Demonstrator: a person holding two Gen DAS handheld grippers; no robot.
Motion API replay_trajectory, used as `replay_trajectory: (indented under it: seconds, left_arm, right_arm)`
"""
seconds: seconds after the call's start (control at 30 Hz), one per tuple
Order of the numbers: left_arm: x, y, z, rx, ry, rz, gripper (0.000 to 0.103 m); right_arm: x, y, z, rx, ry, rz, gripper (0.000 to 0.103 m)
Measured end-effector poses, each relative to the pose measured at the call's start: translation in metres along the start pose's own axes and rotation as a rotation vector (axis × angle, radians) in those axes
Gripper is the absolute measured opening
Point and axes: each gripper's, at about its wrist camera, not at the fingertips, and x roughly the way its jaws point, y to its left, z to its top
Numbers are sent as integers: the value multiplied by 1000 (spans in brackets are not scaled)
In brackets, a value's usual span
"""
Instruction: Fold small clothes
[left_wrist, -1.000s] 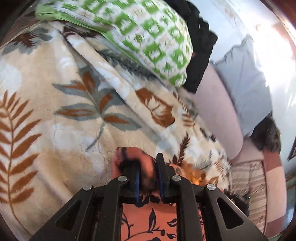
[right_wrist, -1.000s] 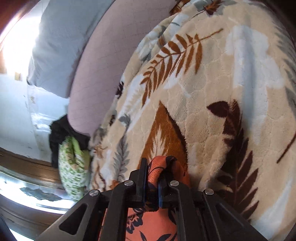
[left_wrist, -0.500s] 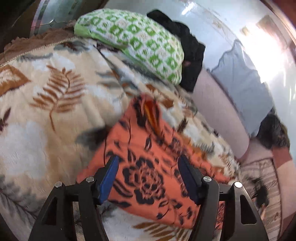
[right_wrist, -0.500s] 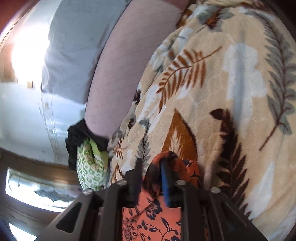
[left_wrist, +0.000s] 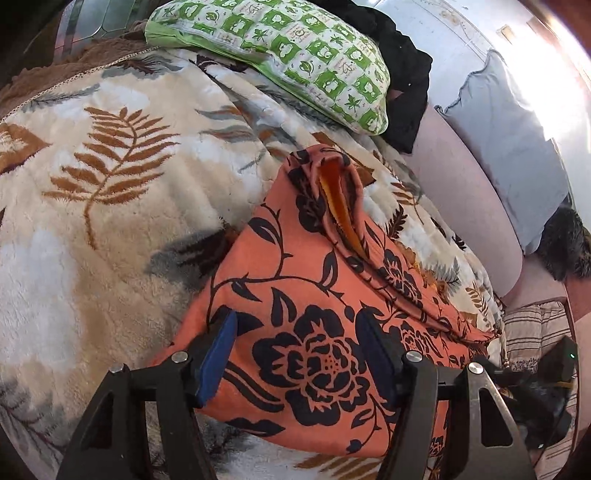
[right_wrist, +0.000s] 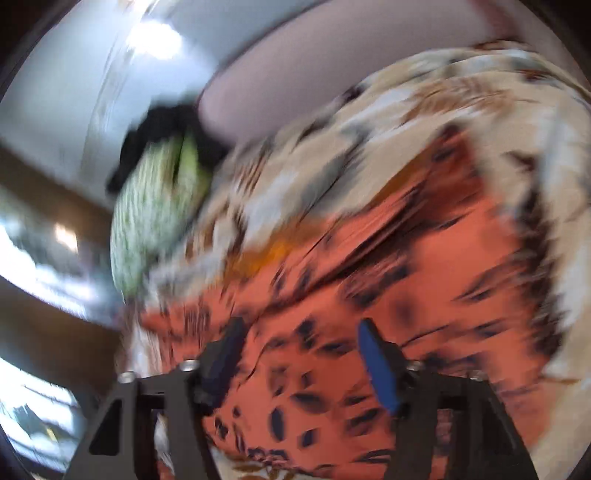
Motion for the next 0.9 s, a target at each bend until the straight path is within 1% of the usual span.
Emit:
replay_trajectory:
  seconds: [0.03, 0.07, 0.1, 0.17, 0.2, 0.23, 0.3, 0.33, 0.4, 0.43, 0.5, 0.53, 0.6, 0.67, 0.77, 0.83, 0.87, 0.9]
  left_arm:
    - [1, 1, 0, 2, 10, -3, 67]
    - [2, 1, 0, 6, 20, -3, 67]
    - [3, 1, 1, 15, 32, -3, 67]
    - [4, 1, 2, 33, 48, -4, 67]
    - [5, 1, 3, 34, 51, -3, 67]
    - [6, 2, 3, 31, 54, -6, 67]
    - [8, 7, 6, 13, 60, -18, 67]
    - [8, 9, 8, 4, 62, -26, 67]
    - [8, 12, 12, -11, 65, -39, 67]
    - [7, 13, 14, -14, 64, -38, 67]
    - [5, 14, 16, -13, 54, -21, 67]
    - [3, 14, 16, -13, 51, -11, 67]
    - [0, 14, 17, -21, 54, -17, 67]
    - [-1, 15, 16, -9, 56, -9, 67]
    - [4, 16, 13, 33, 80, 40, 67]
    - [13, 22, 11, 51, 118, 90, 67]
    - [18, 26, 10, 46, 132, 81, 67]
    - [17, 28, 11, 42, 123, 69, 67]
  right_arm:
    - [22, 18, -5, -43, 39, -9, 46]
    - [43, 34, -9, -95, 59, -42, 46]
    - [63, 50, -11, -162, 60, -101, 46]
    - [96, 74, 0, -257, 23, -216, 46]
    - [106, 80, 11, -266, 3, -252, 46]
    - [118, 84, 30, -241, -16, -269, 46]
    - [125, 82, 65, -135, -61, -255, 46]
    - [122, 82, 77, -99, -105, -232, 46]
    - [107, 93, 92, -80, -197, -170, 46]
    - [100, 102, 92, -98, -212, -141, 46]
    - [93, 124, 82, -171, -185, -94, 46]
    - [96, 137, 76, -205, -154, -83, 46]
    - [102, 155, 55, -265, -81, -54, 46]
    - [112, 167, 37, -299, -34, -46, 46]
    - [146, 175, 22, -334, 35, -104, 46]
    - [183, 167, 16, -343, 104, -183, 47]
    - [190, 164, 15, -350, 84, -181, 47]
    - [186, 164, 14, -359, 51, -171, 47]
